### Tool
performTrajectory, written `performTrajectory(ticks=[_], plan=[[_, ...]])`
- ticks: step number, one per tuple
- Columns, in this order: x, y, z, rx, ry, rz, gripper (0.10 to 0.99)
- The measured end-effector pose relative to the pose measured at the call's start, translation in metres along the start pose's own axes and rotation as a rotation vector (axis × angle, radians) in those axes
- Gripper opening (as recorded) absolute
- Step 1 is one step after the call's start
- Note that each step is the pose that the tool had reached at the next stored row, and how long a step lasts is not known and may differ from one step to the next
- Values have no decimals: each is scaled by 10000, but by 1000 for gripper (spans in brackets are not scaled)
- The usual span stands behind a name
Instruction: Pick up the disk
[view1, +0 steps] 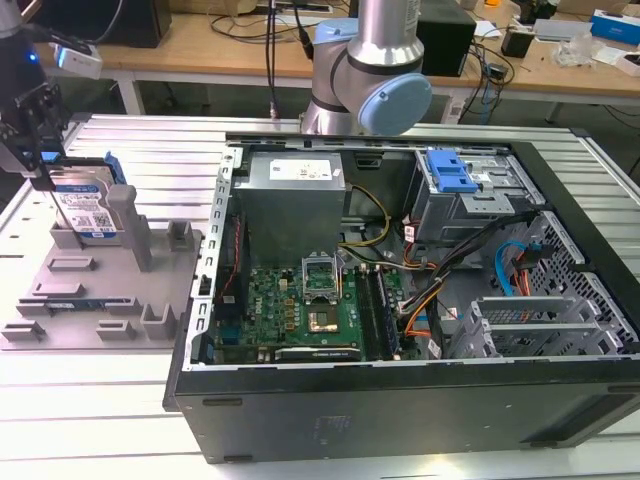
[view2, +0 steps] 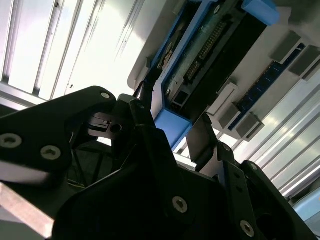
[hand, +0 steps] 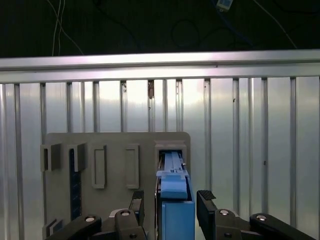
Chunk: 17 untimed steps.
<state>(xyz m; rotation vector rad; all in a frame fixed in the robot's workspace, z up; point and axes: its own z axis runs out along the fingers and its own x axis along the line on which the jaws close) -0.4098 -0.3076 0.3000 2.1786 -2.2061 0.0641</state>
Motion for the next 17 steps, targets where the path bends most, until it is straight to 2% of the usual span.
performTrajectory(ticks=[5,7,17], plan=[[0,0,3,1,2,-1,529],[0,0,4,2,1,-1,392],[-1,1,6,2,1,-2,392]])
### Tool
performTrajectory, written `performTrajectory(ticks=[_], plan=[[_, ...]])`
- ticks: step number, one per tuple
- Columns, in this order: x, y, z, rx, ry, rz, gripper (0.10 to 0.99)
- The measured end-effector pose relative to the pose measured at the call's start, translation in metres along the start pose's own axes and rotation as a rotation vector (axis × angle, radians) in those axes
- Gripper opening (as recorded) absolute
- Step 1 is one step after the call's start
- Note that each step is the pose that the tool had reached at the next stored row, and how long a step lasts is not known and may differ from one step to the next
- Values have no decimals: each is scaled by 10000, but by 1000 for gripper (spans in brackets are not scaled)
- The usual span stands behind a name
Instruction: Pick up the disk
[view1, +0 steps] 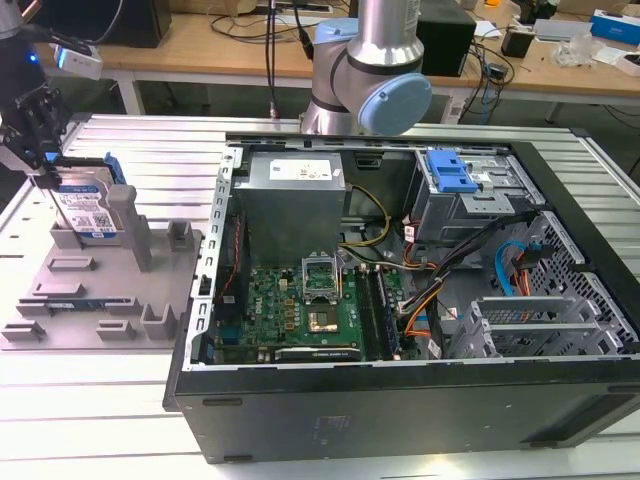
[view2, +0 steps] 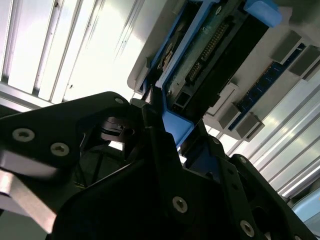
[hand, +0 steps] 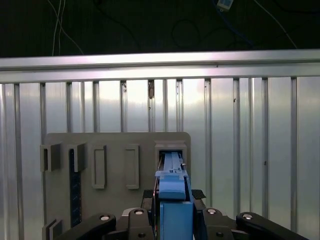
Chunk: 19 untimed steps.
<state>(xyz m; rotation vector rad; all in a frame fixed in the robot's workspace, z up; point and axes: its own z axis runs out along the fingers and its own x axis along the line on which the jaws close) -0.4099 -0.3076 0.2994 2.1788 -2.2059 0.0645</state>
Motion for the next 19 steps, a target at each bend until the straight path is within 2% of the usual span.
performTrajectory(ticks=[6,11,18,19], plan=[[0,0,3,-1,0,0,369],[2,0,-6,2,-93,1,369],[8,0,-85,-1,-116,0,369],[9,0,-118,-2,-116,1,369]])
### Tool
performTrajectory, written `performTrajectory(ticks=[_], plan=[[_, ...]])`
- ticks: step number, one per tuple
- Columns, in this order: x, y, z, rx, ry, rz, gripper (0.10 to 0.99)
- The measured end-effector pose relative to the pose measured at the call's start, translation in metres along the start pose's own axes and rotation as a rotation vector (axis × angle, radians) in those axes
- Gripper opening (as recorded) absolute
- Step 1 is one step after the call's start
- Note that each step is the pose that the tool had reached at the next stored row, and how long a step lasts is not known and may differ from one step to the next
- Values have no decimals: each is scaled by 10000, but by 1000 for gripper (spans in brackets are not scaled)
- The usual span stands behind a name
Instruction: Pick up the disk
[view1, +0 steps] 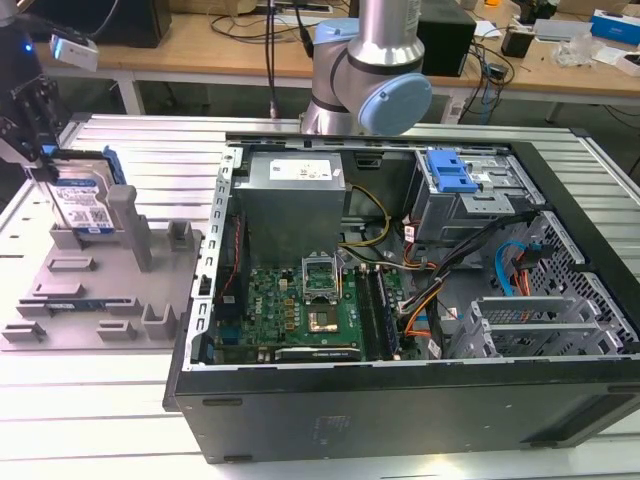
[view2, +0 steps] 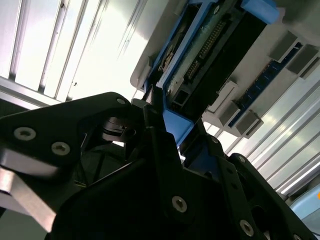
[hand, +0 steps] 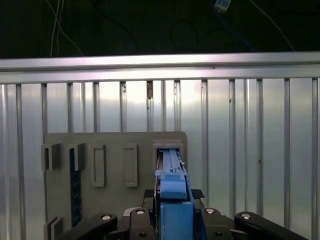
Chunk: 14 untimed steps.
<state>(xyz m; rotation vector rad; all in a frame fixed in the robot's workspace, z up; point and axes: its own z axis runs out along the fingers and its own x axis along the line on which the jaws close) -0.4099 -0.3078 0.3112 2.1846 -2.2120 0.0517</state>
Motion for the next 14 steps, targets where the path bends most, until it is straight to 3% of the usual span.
performTrajectory(ticks=[9,14], plan=[[12,-2,-258,1,-3,-1,369],[21,-9,-463,1,-4,0,369]])
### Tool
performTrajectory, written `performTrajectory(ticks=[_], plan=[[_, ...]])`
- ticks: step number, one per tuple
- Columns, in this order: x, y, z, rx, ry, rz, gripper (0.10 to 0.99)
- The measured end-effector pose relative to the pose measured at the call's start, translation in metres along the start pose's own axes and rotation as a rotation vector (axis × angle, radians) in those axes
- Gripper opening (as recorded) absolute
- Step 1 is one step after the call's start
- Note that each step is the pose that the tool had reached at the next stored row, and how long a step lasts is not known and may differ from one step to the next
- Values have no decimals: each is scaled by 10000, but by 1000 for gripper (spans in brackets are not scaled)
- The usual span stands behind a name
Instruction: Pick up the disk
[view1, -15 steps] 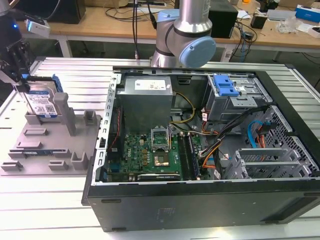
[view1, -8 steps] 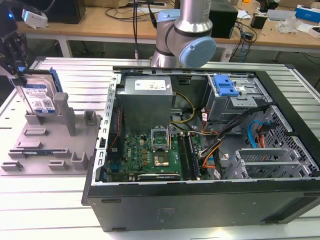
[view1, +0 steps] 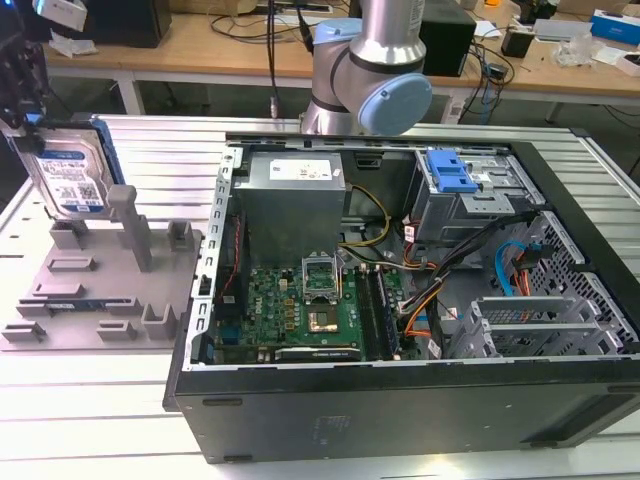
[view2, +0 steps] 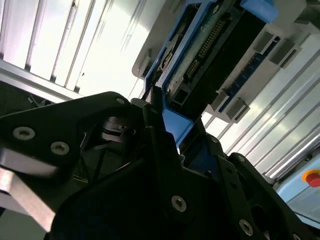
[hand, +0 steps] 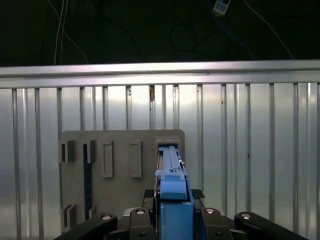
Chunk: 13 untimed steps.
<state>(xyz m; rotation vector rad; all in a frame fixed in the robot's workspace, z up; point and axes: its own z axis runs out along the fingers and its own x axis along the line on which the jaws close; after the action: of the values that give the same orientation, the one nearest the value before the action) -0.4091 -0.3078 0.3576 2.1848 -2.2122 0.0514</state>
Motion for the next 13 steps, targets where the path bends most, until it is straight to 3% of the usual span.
performTrajectory(ticks=[4,5,12,13], plan=[[15,-7,-320,0,-5,0,369],[20,-9,-448,0,-7,0,369],[39,-13,-846,0,-14,-7,369],[45,-16,-993,-1,-20,-12,369]])
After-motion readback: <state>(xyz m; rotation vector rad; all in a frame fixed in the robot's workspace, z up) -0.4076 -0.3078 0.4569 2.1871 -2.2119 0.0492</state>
